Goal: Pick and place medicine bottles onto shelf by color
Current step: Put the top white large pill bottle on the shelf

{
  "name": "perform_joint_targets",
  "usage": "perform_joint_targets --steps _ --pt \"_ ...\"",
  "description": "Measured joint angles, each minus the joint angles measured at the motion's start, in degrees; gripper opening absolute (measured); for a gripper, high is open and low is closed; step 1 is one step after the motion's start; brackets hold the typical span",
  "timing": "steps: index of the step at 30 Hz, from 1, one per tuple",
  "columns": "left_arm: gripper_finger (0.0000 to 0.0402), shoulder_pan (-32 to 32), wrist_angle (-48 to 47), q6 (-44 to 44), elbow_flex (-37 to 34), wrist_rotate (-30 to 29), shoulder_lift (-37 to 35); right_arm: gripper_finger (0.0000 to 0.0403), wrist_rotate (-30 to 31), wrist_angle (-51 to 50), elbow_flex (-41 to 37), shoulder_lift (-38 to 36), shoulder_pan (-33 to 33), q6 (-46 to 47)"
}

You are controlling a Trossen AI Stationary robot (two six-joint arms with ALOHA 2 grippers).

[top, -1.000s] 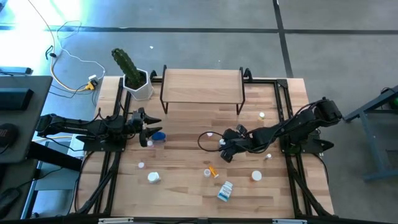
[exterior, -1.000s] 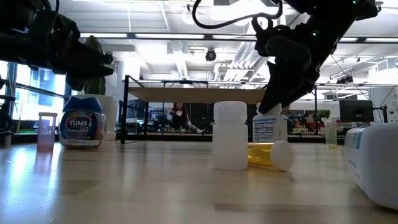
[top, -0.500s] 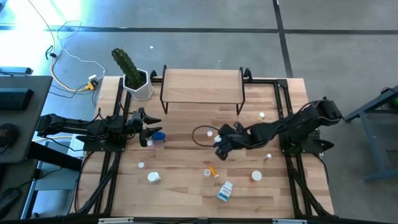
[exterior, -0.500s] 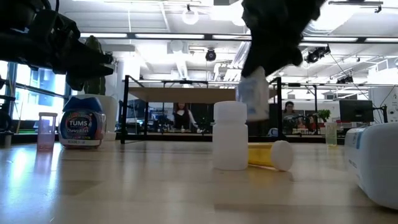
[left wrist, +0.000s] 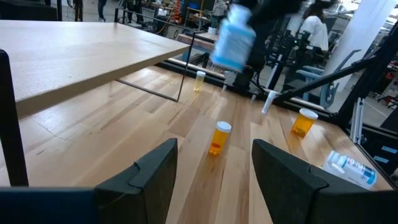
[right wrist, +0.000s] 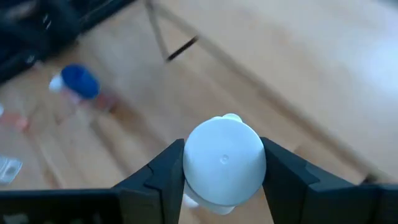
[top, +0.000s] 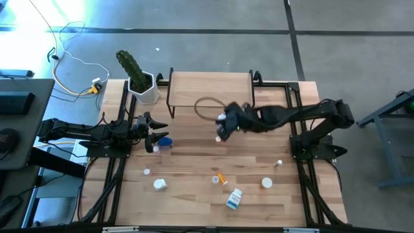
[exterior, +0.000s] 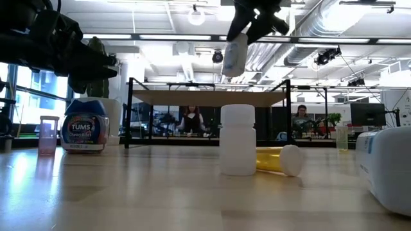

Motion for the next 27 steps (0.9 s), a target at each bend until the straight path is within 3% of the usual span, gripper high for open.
perform_joint_targets --steps 7,12,20,27 --pt "0.0196 0.01 0.02 0.0 0.0 0.0 -0.01 0.0158 5.19 -7.66 8.15 0.0 -8.18 -4.6" --pt "0.0196 0.02 0.02 0.0 -0.02 0.0 0.0 0.0158 5.37 -10.22 11.07 -0.06 -15.56 -8.49" --pt "0.0196 0.02 0.02 0.0 0.0 0.0 -0.02 0.0158 -1.22 -10.97 10.94 1.13 -28.13 -11.58" --pt "0.0196 0.01 -0.02 0.0 0.0 0.0 -0.02 0.0158 -6.29 -10.73 10.88 5.41 -33.38 -15.64"
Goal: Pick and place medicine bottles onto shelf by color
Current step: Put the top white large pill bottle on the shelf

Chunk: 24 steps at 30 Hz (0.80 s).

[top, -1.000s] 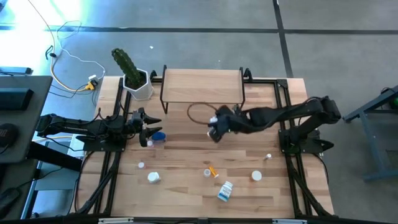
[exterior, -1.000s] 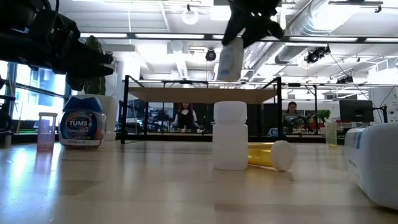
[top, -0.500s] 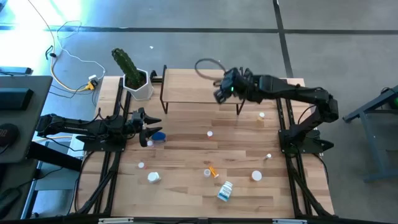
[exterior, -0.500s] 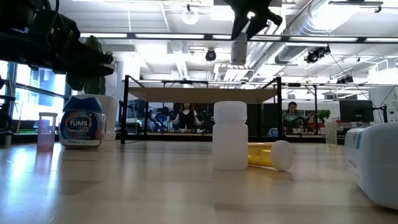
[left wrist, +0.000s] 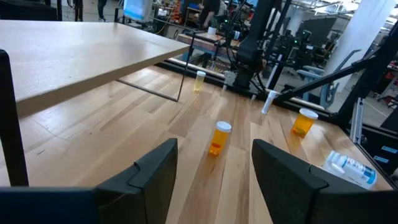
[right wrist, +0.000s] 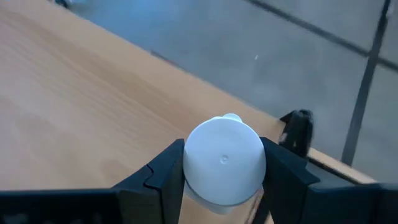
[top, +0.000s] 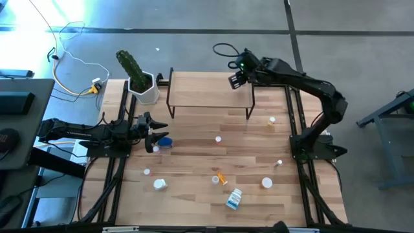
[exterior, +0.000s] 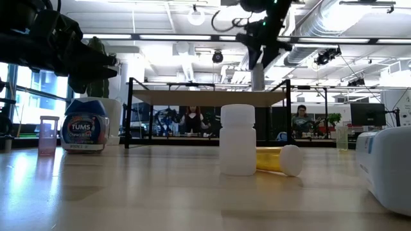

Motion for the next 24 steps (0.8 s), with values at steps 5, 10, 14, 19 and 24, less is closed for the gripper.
perform_joint_targets --steps 5,10,14,19,24 --pt "0.0196 0.01 0.01 -0.46 0.0 0.0 0.02 0.0158 -0.19 0.37 0.0 2.4 -0.43 -0.56" --pt "0.0196 0.0 0.0 -0.48 -0.01 -0.02 0.02 0.0158 -0.34 0.5 -0.04 2.65 -0.39 -0.47" --pt "0.0196 -0.01 0.0 -0.5 0.0 0.81 0.0 0.0163 -0.34 0.08 -0.04 2.65 -0.4 -1.78" --pt "0.0196 -0.01 0.0 -0.66 0.0 0.92 0.0 0.019 -0.99 0.03 -0.04 2.65 -0.42 -1.96" --pt "0.0196 -0.01 0.02 -0.66 0.0 0.92 0.0 0.0219 -2.2 -0.16 -0.04 2.5 -0.64 -1.94"
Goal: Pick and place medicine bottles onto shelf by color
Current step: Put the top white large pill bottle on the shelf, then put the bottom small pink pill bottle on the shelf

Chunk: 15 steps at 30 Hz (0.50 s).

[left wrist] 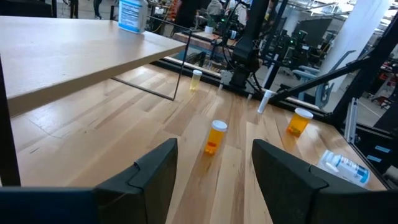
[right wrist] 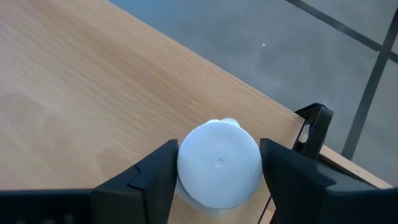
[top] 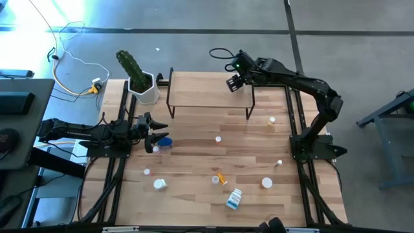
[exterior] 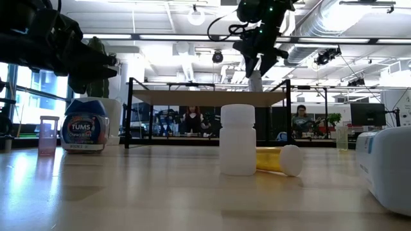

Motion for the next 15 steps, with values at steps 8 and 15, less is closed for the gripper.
perform_joint_targets --steps 8,15 --pt "0.0208 0.0 -0.53 -5.54 0.0 -2.94 0.02 0.0228 0.07 0.0 0.02 -0.82 -0.15 0.02" --pt "0.0231 -0.13 0.17 -14.7 0.54 -2.82 0.02 0.0229 0.63 0.2 0.02 -4.38 -0.15 0.02"
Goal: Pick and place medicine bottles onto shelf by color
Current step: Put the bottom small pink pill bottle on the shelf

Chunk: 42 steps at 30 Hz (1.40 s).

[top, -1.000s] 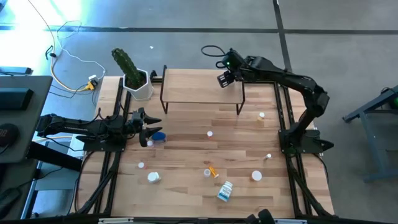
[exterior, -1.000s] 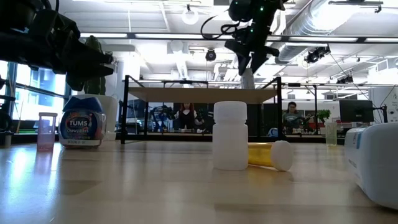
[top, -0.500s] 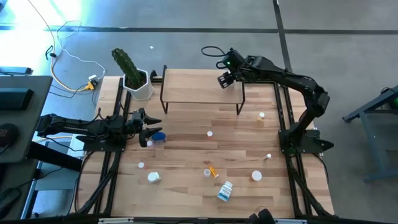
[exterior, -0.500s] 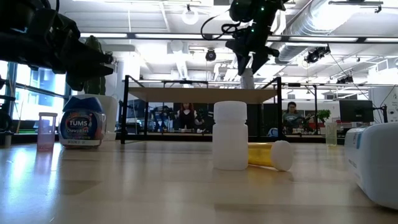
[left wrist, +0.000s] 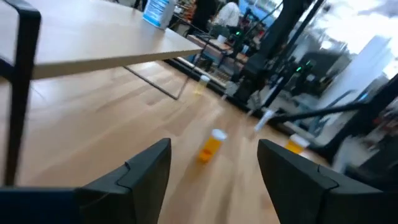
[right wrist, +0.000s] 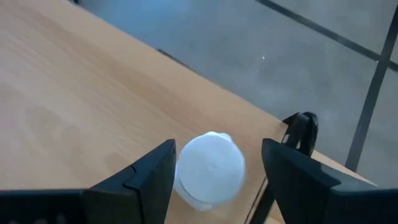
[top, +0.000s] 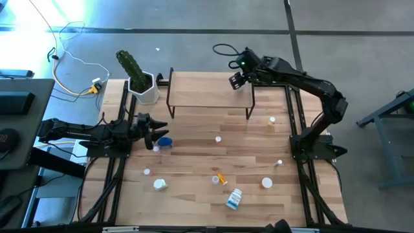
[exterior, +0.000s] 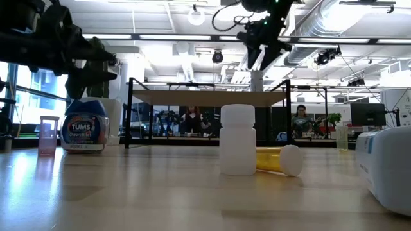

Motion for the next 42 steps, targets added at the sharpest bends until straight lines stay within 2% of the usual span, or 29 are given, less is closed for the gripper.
perform_joint_targets --steps 2,5,13,19,24,32,42 --pt "0.023 -0.19 0.04 -3.11 1.01 -0.02 -0.01 0.0229 0.11 0.02 0.0 -1.66 0.0 -0.01" --pt "0.0228 -0.37 0.04 -2.92 3.35 0.33 0.0 0.0229 0.11 0.02 0.0 -4.09 0.0 -0.02" --pt "0.0227 -0.42 -2.21 10.19 13.81 6.69 1.25 0.0229 0.13 0.02 0.02 -9.85 0.22 0.0" --pt "0.0227 -1.14 -18.65 13.59 25.07 13.8 6.4 0.0229 0.14 -0.04 0.02 -13.37 0.22 0.17" --pt "0.0227 -4.69 -30.0 16.27 31.2 16.66 11.9 0.0229 0.14 -0.32 0.02 -15.36 0.24 0.18" --pt "0.0227 -14.47 -34.31 16.47 32.48 19.5 17.64 0.0229 -0.13 -0.83 0.04 -15.93 0.24 0.62" --pt "0.0227 -25.91 -35.66 14.73 32.48 16.47 22.86 0.0229 -0.21 -3.08 0.04 -15.93 0.26 1.53"
